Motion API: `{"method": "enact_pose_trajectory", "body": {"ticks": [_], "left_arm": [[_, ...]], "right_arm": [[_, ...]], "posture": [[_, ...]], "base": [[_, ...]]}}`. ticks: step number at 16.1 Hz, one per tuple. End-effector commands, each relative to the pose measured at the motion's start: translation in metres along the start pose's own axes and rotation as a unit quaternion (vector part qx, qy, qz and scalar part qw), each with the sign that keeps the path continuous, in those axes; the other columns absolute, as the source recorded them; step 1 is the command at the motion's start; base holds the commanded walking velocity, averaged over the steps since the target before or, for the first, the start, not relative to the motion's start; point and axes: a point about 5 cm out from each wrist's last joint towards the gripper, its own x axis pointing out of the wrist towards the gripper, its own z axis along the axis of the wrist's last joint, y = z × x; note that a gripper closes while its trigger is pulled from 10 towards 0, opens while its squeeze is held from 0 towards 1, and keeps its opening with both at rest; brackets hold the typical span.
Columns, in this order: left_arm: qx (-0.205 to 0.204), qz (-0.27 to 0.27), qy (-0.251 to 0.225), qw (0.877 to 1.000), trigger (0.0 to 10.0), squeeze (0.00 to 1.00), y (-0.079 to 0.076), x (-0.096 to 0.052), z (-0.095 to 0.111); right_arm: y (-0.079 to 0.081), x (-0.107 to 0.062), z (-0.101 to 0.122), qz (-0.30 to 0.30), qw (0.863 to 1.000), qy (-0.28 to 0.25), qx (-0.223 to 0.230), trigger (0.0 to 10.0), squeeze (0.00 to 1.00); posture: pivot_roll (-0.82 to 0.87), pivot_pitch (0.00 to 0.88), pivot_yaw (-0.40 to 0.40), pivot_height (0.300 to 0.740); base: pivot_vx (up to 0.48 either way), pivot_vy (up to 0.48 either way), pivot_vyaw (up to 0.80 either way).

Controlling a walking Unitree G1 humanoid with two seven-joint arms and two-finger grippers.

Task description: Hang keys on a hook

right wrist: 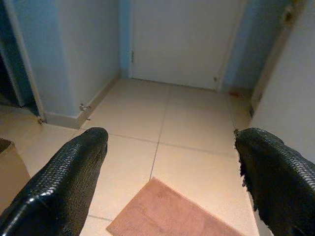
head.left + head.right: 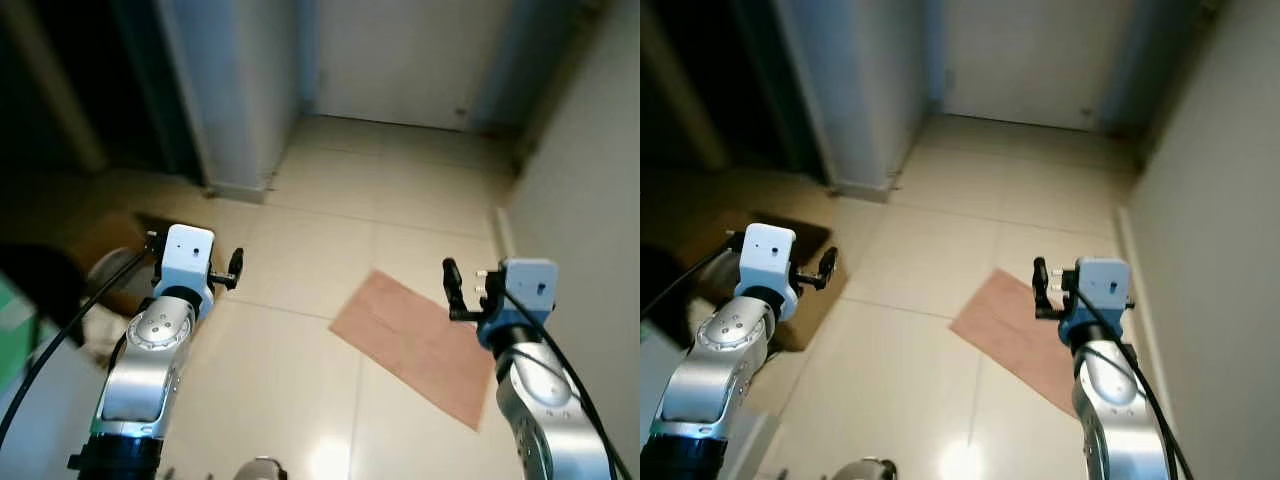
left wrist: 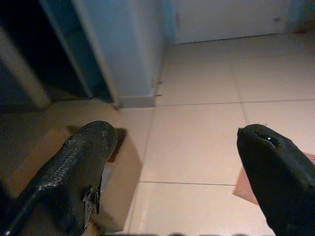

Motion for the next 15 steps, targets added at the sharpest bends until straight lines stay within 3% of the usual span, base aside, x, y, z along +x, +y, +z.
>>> {"method": "enact_pose_trajectory", "body": {"ticks": [1,3,7,9,15], "left_arm": [[-0.006,-0.004,-0.003,1.0,10.0,0.04,-0.002,0.001,0.004],[-0.006,-0.015,0.004,1.0,10.0,0.04,-0.003,0.001,0.004],[-0.003,-0.014,0.005,1.0,10.0,0.04,-0.004,0.003,0.005],[-0.002,-0.005,0.006,1.0,10.0,0.04,-0.003,0.0,0.004],[-0.009,0.006,0.007,1.0,10.0,0.03,-0.003,-0.004,0.003]], "right_arm": [[-0.004,0.002,0.0,-0.015,1.0,0.005,-0.018,10.0,1.0],[-0.003,0.003,0.003,-0.023,1.0,0.002,0.006,10.0,1.0],[-0.005,0.004,0.0,-0.049,0.999,0.016,-0.009,10.0,1.0],[-0.002,0.007,0.002,-0.026,0.999,0.013,0.026,10.0,1.0],[0.01,0.013,0.003,0.024,1.0,0.018,-0.008,10.0,1.0]], "posture": [[-0.11,0.0,0.0,0.74],[-0.12,0.0,0.019,0.74],[-0.11,0.0,0.011,0.74],[-0.09,0.0,-0.012,0.74],[-0.07,0.0,-0.035,0.74]], "base": [[0.0,0.0,0.8],[0.0,0.0,0.8],[0.0,0.0,0.8],[0.0,0.0,0.8],[0.0,0.0,0.8]]}}
